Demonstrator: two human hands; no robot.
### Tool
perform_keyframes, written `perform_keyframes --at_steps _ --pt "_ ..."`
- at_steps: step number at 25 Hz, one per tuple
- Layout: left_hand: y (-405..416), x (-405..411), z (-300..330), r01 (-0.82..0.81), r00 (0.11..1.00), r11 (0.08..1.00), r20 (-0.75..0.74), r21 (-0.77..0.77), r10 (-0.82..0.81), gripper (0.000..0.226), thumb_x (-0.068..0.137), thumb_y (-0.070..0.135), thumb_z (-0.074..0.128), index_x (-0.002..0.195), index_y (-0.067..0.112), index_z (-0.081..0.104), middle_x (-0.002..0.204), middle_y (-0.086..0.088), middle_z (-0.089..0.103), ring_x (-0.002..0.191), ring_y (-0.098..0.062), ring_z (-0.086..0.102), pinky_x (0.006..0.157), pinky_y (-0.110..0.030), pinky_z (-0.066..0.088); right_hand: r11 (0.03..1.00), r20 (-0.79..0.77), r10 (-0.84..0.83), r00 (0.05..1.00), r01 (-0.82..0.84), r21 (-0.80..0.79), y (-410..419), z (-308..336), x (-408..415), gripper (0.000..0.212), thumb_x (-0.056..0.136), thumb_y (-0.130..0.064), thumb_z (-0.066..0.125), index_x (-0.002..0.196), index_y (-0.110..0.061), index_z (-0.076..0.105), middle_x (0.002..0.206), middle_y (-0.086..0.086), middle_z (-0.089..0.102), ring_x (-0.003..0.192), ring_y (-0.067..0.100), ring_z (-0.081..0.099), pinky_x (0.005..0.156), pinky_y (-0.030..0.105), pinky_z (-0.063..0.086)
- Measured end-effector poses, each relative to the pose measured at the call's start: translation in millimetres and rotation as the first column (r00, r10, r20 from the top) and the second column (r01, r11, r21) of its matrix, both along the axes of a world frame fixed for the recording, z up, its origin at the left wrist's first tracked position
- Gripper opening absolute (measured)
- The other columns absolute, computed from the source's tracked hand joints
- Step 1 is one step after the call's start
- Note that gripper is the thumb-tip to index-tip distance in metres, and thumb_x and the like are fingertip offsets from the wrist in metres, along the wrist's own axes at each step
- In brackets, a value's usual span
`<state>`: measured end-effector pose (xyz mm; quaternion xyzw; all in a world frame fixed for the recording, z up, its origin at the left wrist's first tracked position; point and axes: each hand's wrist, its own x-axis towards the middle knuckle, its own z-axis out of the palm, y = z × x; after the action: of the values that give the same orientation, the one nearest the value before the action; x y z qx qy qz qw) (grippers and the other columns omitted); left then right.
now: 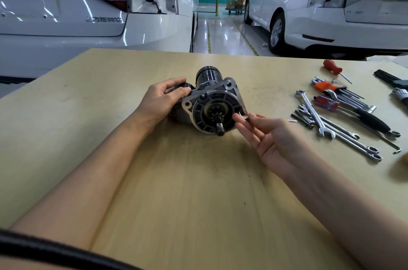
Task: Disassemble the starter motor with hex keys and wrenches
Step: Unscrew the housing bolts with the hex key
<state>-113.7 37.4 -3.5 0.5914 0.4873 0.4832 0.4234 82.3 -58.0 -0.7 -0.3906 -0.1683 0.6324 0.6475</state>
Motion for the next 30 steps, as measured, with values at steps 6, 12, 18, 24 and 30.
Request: perform_keyframes --at_steps 6,12,18,24,30 --pt "-1 1 0 -0.001 1.000 1.000 0.012 0.000 0.001 0.038 0.092 0.011 0.061 0.130 0.009 0.059 0.107 -0.005 0.068 0.079 0.002 0.063 0.074 -0.006 0.049 1.000 -0.100 0.016 0.995 -0.018 -0.022 -2 0 -1 0.010 0.089 0.012 0.049 0.087 0.004 0.055 0.069 0.015 0.071 0.065 0.021 0.073 0.054 0.024 0.058" --pt "-2 1 1 0.007 1.000 1.000 0.020 -0.006 -0.007 0.037 0.093 0.011 0.061 0.130 0.010 0.059 0.108 -0.006 0.068 0.078 0.000 0.064 0.074 -0.007 0.050 0.994 0.070 0.006 0.998 -0.014 0.104 0 0 2 0.005 0.087 0.008 0.057 0.084 0.005 0.057 0.070 0.015 0.070 0.074 0.025 0.074 0.059 0.024 0.058" --pt "-2 1 1 0.006 1.000 1.000 0.019 -0.006 -0.006 0.037 0.092 0.012 0.061 0.129 0.010 0.060 0.106 -0.004 0.067 0.081 -0.002 0.063 0.075 -0.007 0.050 0.992 0.158 -0.034 0.987 0.015 0.122 1 -8 5 0.015 0.086 0.010 0.059 0.096 0.002 0.051 0.068 0.013 0.070 0.076 0.029 0.074 0.061 0.029 0.059" --pt "-1 2 0 0.002 1.000 1.000 0.025 -0.005 -0.002 0.036 0.092 0.012 0.062 0.129 0.011 0.060 0.100 -0.001 0.067 0.078 0.000 0.063 0.073 -0.006 0.049 0.975 0.274 -0.091 0.957 0.030 0.219 1 -5 4 0.014 0.084 0.004 0.066 0.092 0.004 0.054 0.074 0.017 0.071 0.078 0.028 0.074 0.066 0.028 0.058" --pt "1 1 -1 -0.002 1.000 1.000 0.026 -0.003 0.002 0.035 0.092 0.013 0.062 0.127 0.013 0.061 0.100 0.001 0.068 0.079 0.000 0.062 0.074 -0.006 0.048 0.929 0.616 -0.256 0.744 0.014 0.369 0 1 2 0.016 0.085 0.001 0.068 0.085 -0.008 0.055 0.082 0.018 0.065 0.068 0.026 0.073 0.062 0.028 0.058"
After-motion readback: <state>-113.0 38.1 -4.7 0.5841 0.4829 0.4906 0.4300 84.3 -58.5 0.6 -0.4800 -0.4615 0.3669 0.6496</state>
